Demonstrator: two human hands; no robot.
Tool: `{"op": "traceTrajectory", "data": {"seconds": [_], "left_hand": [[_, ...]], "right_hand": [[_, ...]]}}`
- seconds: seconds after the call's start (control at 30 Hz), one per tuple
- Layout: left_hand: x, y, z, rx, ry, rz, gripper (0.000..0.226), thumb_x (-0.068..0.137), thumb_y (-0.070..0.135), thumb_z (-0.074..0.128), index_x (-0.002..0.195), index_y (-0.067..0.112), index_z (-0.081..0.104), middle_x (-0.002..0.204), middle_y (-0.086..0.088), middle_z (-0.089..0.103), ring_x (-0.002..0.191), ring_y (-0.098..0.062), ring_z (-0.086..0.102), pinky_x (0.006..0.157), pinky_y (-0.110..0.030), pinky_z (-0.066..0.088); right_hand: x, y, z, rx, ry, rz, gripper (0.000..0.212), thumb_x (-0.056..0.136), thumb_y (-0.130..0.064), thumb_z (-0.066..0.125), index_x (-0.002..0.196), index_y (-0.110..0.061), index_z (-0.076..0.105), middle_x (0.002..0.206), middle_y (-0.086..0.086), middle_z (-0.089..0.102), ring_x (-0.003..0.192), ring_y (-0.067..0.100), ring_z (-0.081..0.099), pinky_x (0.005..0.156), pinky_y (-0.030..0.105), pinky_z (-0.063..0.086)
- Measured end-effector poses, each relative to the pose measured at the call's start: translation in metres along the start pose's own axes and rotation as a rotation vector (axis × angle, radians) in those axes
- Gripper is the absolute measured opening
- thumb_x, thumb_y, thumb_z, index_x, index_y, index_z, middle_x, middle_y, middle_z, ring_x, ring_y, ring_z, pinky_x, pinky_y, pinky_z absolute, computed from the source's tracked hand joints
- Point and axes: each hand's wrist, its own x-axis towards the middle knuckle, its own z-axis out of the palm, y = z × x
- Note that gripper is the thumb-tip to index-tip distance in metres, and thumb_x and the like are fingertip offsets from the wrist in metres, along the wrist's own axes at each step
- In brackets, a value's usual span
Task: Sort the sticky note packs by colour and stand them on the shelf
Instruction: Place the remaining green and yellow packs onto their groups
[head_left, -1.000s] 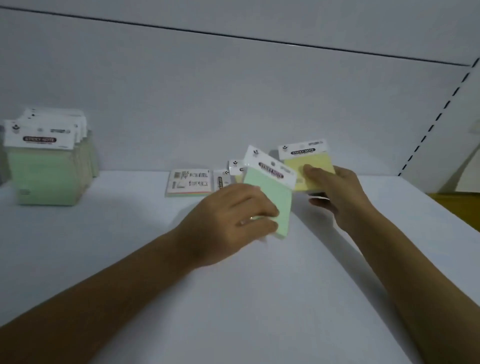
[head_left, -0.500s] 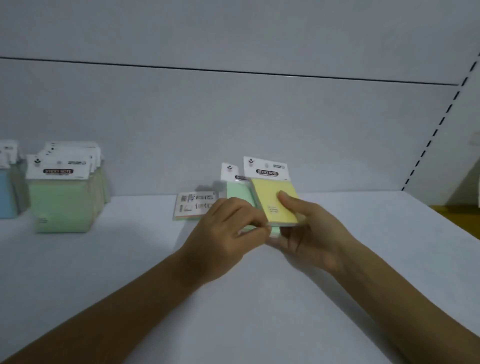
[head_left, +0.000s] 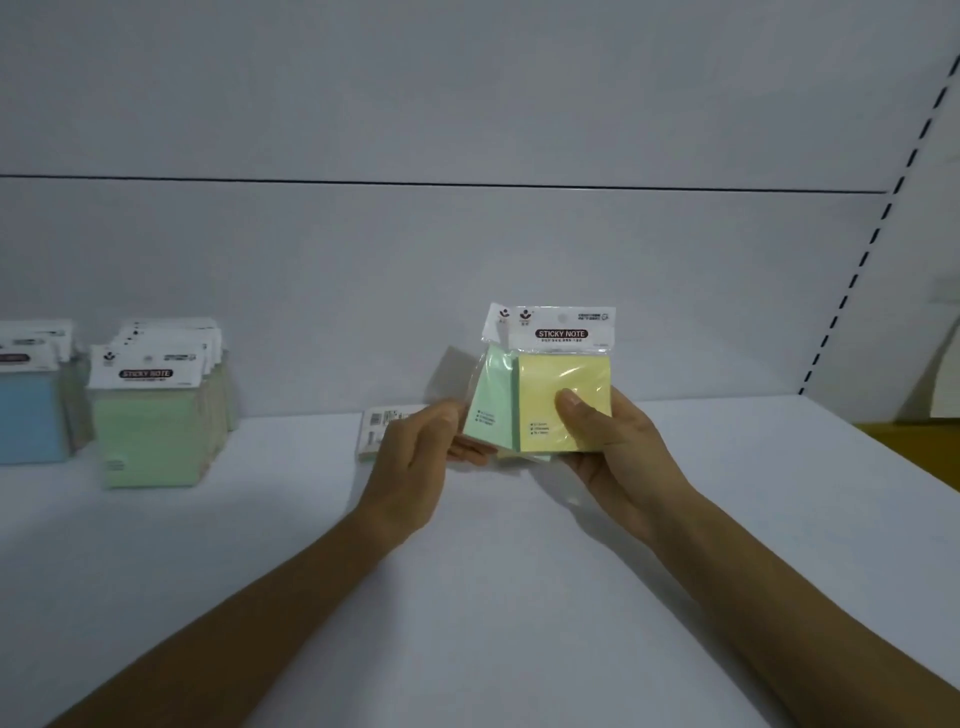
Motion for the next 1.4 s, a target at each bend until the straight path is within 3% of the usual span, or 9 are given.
{"op": "traceTrajectory", "data": {"seconds": [0.13, 0.23, 0.37, 0.53, 0.8, 0.97, 1.13, 1.27, 1.4], "left_hand": [[0.002, -0.002, -0.002, 0.186, 0.056, -0.045, 0.026, 0.086, 0.039, 0.063, 0.083, 0.013, 0.065, 0.074, -0.003, 0.072, 0.066, -0.02, 0.069, 0.065, -0.039, 0.058], [-0.001, -0.001, -0.005, 0.26, 0.079, -0.041, 0.04, 0.075, 0.059, 0.058, 0.084, 0.02, 0.062, 0.074, -0.008, 0.071, 0.07, -0.029, 0.068, 0.067, -0.05, 0.057], [-0.003, 0.003, -0.006, 0.325, 0.145, -0.017, 0.027, 0.085, 0.045, 0.053, 0.092, 0.019, 0.058, 0.066, 0.005, 0.063, 0.063, -0.013, 0.06, 0.064, -0.035, 0.05], [-0.019, 0.01, -0.034, 0.317, 0.2, 0.0, 0.012, 0.089, 0.021, 0.06, 0.101, 0.019, 0.063, 0.076, 0.008, 0.062, 0.076, -0.015, 0.062, 0.07, -0.026, 0.047], [-0.055, 0.019, -0.146, 0.399, 0.395, 0.001, 0.006, 0.087, 0.021, 0.065, 0.091, 0.017, 0.067, 0.081, 0.006, 0.065, 0.071, -0.006, 0.056, 0.062, -0.008, 0.044], [-0.073, 0.011, -0.216, 0.43, 0.424, -0.047, 0.012, 0.086, 0.018, 0.066, 0.097, 0.013, 0.068, 0.079, 0.002, 0.066, 0.073, -0.015, 0.063, 0.065, -0.025, 0.055], [-0.065, -0.001, -0.275, 0.442, 0.419, -0.057, 0.017, 0.086, 0.019, 0.066, 0.102, 0.012, 0.069, 0.092, -0.005, 0.071, 0.086, -0.021, 0.068, 0.077, -0.045, 0.058], [-0.049, -0.01, -0.295, 0.439, 0.365, -0.037, 0.012, 0.086, 0.016, 0.066, 0.097, 0.012, 0.069, 0.089, -0.003, 0.07, 0.084, -0.018, 0.067, 0.081, -0.038, 0.057], [-0.035, -0.02, -0.303, 0.451, 0.292, -0.044, 0.013, 0.084, 0.014, 0.068, 0.095, 0.007, 0.068, 0.077, 0.004, 0.063, 0.07, -0.006, 0.06, 0.077, -0.026, 0.056]], "right_hand": [[-0.001, 0.006, 0.002, -0.149, 0.016, -0.045, 0.031, 0.089, -0.01, 0.058, 0.12, -0.005, 0.057, 0.109, 0.013, 0.069, 0.092, 0.025, 0.068, 0.071, 0.031, 0.057], [-0.002, 0.004, 0.008, -0.275, 0.031, -0.106, 0.027, 0.089, -0.011, 0.06, 0.116, -0.009, 0.059, 0.108, 0.015, 0.069, 0.092, 0.029, 0.068, 0.075, 0.041, 0.058], [-0.008, -0.001, 0.019, -0.388, 0.011, -0.113, 0.022, 0.087, -0.009, 0.063, 0.108, -0.015, 0.063, 0.103, 0.012, 0.071, 0.09, 0.029, 0.069, 0.075, 0.041, 0.059], [-0.009, 0.001, 0.041, -0.441, -0.066, -0.089, 0.021, 0.088, -0.012, 0.062, 0.108, -0.016, 0.062, 0.099, 0.009, 0.071, 0.084, 0.024, 0.069, 0.072, 0.036, 0.058], [0.004, 0.049, 0.138, -0.492, -0.222, -0.1, 0.023, 0.088, -0.012, 0.064, 0.11, -0.011, 0.061, 0.097, 0.004, 0.07, 0.083, 0.02, 0.068, 0.068, 0.029, 0.06], [0.015, 0.09, 0.199, -0.594, -0.279, -0.173, 0.013, 0.085, -0.017, 0.067, 0.097, -0.019, 0.062, 0.099, 0.006, 0.07, 0.091, 0.026, 0.068, 0.078, 0.044, 0.059], [0.027, 0.118, 0.247, -0.587, -0.241, -0.196, 0.011, 0.086, -0.016, 0.067, 0.094, -0.02, 0.061, 0.096, 0.005, 0.069, 0.09, 0.025, 0.068, 0.077, 0.045, 0.059], [0.033, 0.132, 0.26, -0.573, -0.151, -0.212, 0.012, 0.085, -0.014, 0.067, 0.093, -0.021, 0.061, 0.096, 0.007, 0.068, 0.088, 0.024, 0.067, 0.074, 0.04, 0.059], [0.033, 0.133, 0.253, -0.483, -0.065, -0.153, 0.019, 0.088, -0.013, 0.064, 0.105, -0.007, 0.059, 0.098, 0.01, 0.068, 0.084, 0.021, 0.069, 0.066, 0.034, 0.06]]}}
